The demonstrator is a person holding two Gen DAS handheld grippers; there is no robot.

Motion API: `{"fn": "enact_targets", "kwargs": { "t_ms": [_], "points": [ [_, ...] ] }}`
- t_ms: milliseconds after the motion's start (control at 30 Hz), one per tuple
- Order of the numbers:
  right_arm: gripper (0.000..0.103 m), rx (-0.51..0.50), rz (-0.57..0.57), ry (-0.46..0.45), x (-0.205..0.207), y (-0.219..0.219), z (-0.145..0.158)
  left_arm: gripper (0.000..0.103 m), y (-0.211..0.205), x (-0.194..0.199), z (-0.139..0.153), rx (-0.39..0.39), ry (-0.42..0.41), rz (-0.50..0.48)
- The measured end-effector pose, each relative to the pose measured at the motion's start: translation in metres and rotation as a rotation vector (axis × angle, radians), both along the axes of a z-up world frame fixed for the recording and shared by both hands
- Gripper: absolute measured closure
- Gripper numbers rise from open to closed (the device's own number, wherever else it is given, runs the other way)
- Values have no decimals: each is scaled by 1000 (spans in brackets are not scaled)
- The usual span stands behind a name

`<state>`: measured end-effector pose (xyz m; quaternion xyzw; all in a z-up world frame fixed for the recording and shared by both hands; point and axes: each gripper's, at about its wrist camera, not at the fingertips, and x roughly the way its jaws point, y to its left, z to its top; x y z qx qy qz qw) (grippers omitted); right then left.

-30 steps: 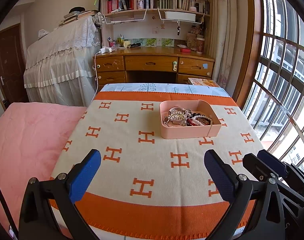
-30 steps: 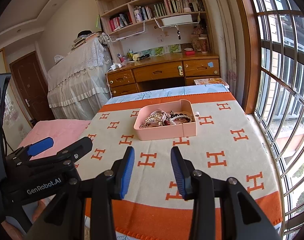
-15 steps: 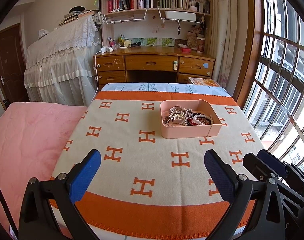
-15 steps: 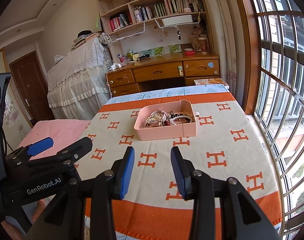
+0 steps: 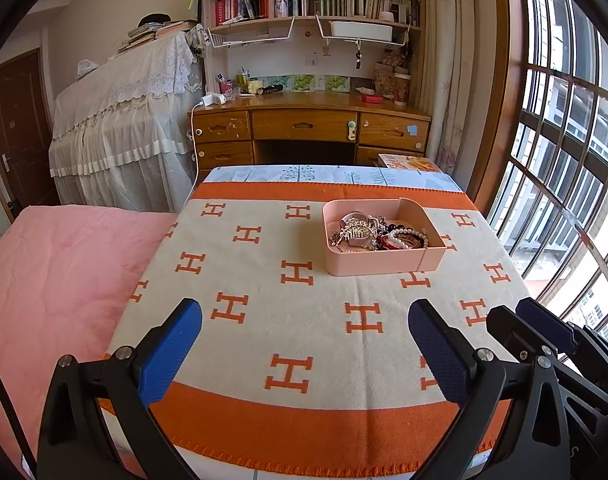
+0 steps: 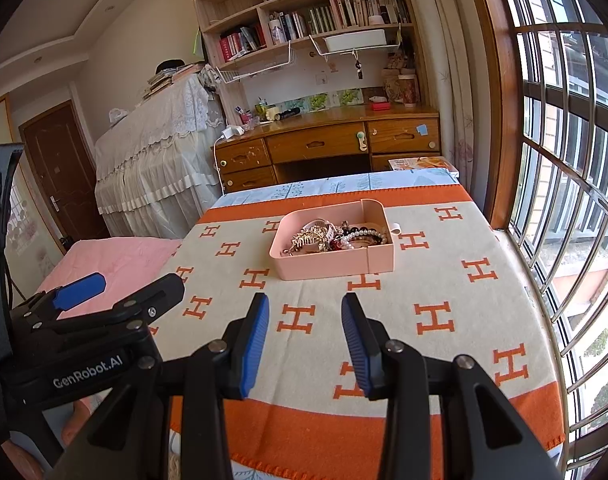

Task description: Organize jewelry

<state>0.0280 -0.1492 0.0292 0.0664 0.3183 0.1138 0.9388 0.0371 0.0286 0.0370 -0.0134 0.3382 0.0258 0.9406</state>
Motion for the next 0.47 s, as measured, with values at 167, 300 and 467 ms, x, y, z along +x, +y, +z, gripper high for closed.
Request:
{"fn": "enact_targets", "kwargs": {
  "t_ms": [167, 300, 467],
  "points": [
    [65, -2, 0, 3, 0, 0, 0, 1, 3, -2, -1, -5, 6, 2],
    [65, -5, 2, 9, 1, 2, -1, 1, 6, -4, -2, -1, 12, 6],
    [65, -9, 0, 13, 2, 3, 0, 1, 8, -1, 1, -7, 20, 6]
  ]
}}
